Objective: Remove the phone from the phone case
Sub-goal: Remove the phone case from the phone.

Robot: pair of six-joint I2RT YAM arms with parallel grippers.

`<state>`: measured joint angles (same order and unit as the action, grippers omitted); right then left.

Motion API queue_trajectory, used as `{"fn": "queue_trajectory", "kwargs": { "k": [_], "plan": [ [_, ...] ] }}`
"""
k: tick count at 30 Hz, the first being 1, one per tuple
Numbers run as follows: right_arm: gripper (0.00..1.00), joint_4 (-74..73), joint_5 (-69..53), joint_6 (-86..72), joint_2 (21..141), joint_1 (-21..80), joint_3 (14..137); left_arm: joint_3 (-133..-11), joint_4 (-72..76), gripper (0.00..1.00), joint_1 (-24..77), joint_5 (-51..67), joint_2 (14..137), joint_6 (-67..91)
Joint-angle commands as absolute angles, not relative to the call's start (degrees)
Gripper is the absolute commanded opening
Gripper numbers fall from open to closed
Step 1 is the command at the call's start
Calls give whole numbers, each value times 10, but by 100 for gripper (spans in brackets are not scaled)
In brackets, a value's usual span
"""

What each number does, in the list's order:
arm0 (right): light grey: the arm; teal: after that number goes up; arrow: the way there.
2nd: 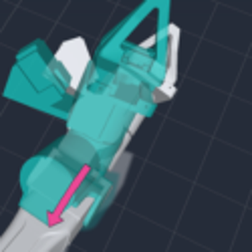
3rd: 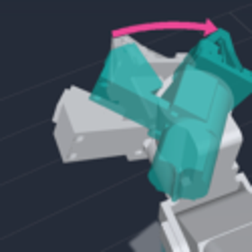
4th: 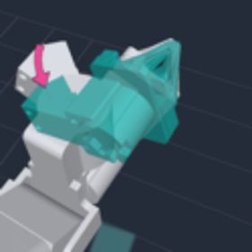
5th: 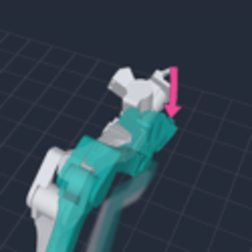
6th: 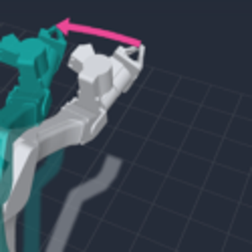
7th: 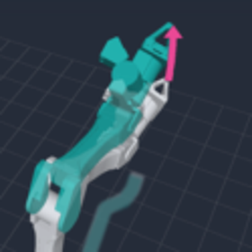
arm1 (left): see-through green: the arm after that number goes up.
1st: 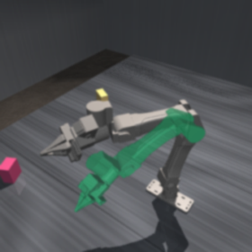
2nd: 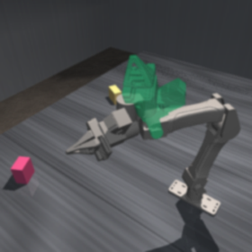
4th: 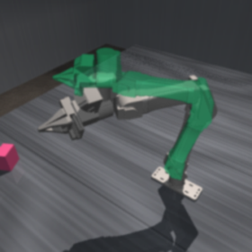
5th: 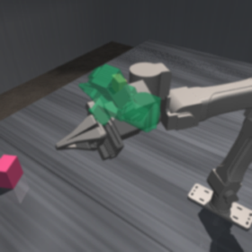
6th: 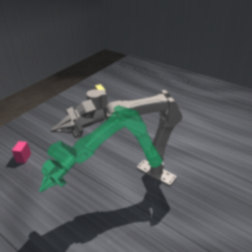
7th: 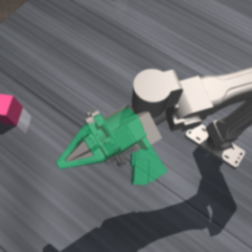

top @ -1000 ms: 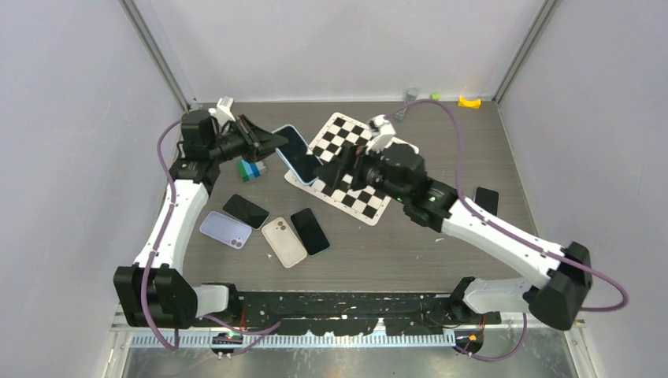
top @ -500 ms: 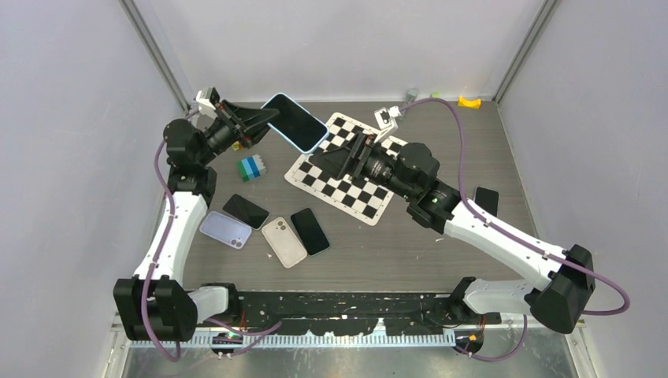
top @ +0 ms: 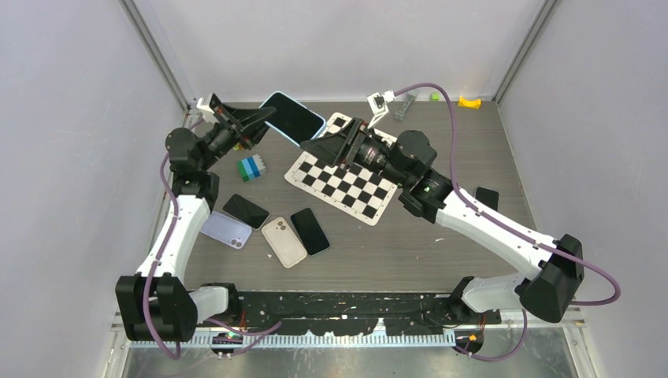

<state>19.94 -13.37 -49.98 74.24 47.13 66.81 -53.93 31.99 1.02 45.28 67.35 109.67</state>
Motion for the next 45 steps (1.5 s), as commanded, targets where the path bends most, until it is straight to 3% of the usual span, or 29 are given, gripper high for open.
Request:
{"fn": "queue_trajectory", "kwargs": {
  "k": [1, 4, 9, 13, 21, 37, 38, 40, 41, 43, 45],
  "plan": [
    [51, 219, -131, -502, 747, 474, 697, -536, 394, 0, 10, 442, 650, 1131],
    [41, 203, -132, -489, 756, 474, 706, -534, 395, 0, 10, 442, 650, 1142],
    [16, 168, -159, -449, 767, 473, 724, -538, 326, 0, 36, 469, 650, 1173],
    [3, 113, -191, -386, 783, 473, 763, -525, 321, 0, 47, 473, 652, 1204],
    [1, -40, -189, -265, 798, 473, 821, -472, 385, 0, 61, 453, 655, 1286],
    [1, -106, -97, -207, 775, 472, 829, -458, 424, 0, 69, 422, 660, 1301],
    [2, -96, -98, -215, 773, 472, 826, -458, 428, 0, 68, 417, 661, 1297],
    [24, -69, -110, -245, 762, 472, 811, -458, 438, 0, 65, 411, 663, 1284],
    [42, -56, -116, -269, 755, 472, 804, -458, 440, 0, 62, 410, 663, 1276],
    [68, -21, -135, -309, 747, 472, 786, -459, 440, 0, 52, 412, 665, 1260],
    [76, 22, -156, -344, 741, 472, 763, -461, 435, 0, 46, 414, 665, 1249]
  ]
}}
